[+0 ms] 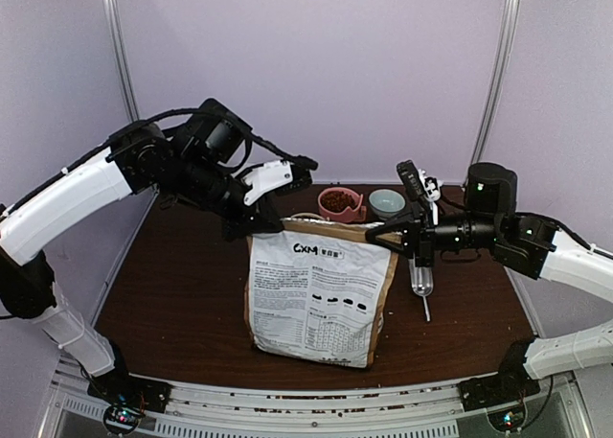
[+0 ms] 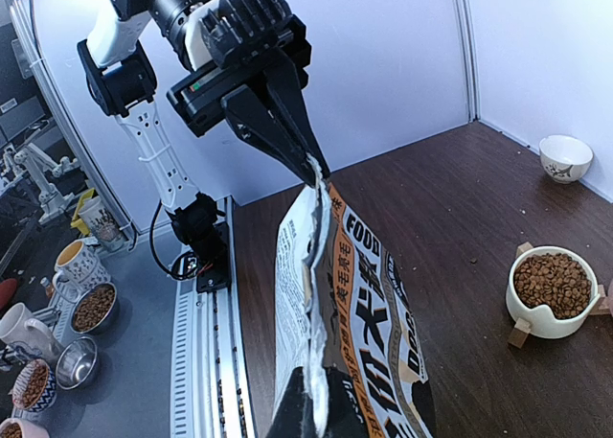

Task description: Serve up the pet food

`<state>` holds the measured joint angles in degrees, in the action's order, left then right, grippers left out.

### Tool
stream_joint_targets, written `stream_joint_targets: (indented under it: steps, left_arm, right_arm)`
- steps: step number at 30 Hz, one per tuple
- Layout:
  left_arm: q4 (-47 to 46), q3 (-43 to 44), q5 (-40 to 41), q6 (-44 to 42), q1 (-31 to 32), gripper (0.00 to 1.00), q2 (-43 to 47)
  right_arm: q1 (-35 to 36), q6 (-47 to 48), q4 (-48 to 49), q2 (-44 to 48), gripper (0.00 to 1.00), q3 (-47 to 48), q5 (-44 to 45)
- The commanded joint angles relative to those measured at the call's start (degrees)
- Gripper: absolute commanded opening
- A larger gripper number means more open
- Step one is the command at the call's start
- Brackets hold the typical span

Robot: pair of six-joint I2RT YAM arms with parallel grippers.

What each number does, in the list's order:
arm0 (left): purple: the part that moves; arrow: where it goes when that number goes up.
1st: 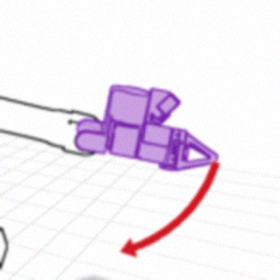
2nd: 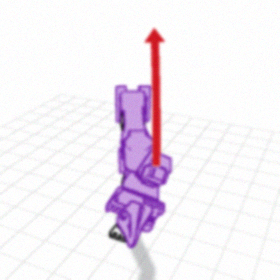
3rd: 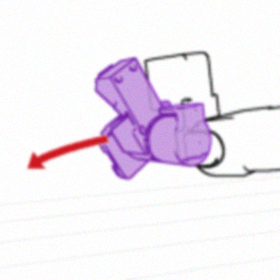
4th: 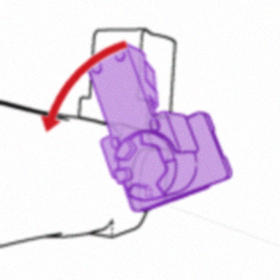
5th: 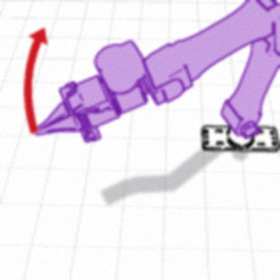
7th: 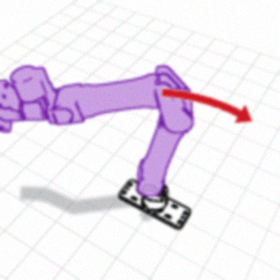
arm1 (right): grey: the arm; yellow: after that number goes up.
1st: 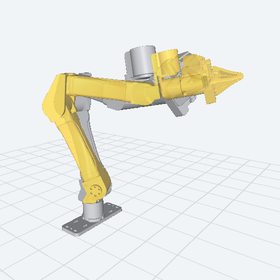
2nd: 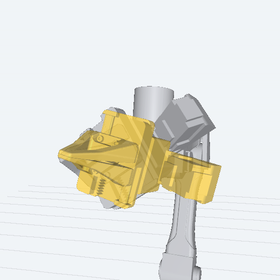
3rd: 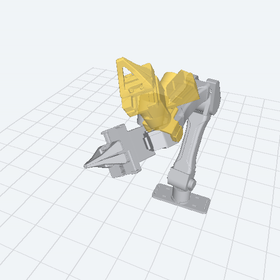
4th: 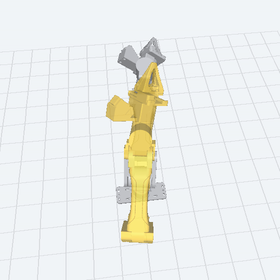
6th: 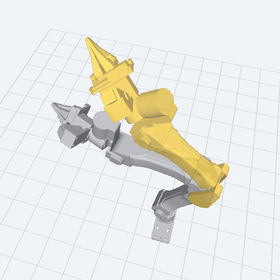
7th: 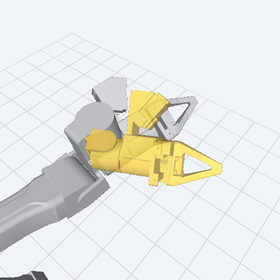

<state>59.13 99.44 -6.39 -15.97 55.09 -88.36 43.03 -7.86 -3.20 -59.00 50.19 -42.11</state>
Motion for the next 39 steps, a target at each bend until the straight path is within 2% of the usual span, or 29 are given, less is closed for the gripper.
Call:
stream_joint_targets:
  steps: [1,4,11,13,14,16,20,25,27,37,39]
  left_arm:
    - [3.7,-1.9,9.4,0.7,-4.3,0.09,2.7]
    - [3.4,-2.4,9.3,0.6,-4.6,0.0,3.5]
    - [2.4,-3.8,8.7,0.6,-5.1,0.0,4.5]
    - [2.5,-4.0,9.6,0.8,-5.2,0.08,4.6]
    - [2.5,-4.1,9.7,0.8,-5.3,0.07,4.6]
    - [2.5,-4.1,9.4,0.8,-5.3,0.0,4.7]
    - [2.5,-4.1,9.7,0.8,-5.4,0.0,4.8]
    - [2.1,-4.3,10.8,0.9,-5.6,0.14,5.0]
    - [2.1,-4.3,10.2,0.8,-5.6,0.0,5.2]
    - [0.2,-5.2,9.9,0.9,-5.8,0.0,6.9]
    - [-0.4,-5.6,10.3,1.0,-5.9,0.04,7.3]
  right_arm:
    - [-0.9,0.0,2.2,3.5,0.0,0.4,-0.7]
    - [-1.0,0.1,2.2,3.5,0.0,0.4,-0.7]
    - [-1.1,-0.1,2.2,3.3,0.0,0.4,-0.8]
    - [-1.1,-0.1,2.2,3.3,0.0,0.5,-0.8]
    - [-1.1,-0.1,2.2,3.3,0.0,0.5,-0.8]
    - [-1.1,0.0,2.1,3.3,0.0,0.5,-0.8]
    - [-1.2,0.0,2.0,3.3,0.0,0.5,-0.8]
    - [-1.3,0.0,1.8,3.3,0.0,0.6,-0.8]
    - [-1.3,0.0,1.9,3.2,0.0,0.6,-0.8]
    - [-1.3,0.0,1.8,3.2,0.0,0.7,-0.8]
    - [-1.3,0.1,1.8,3.3,0.0,0.7,-0.7]
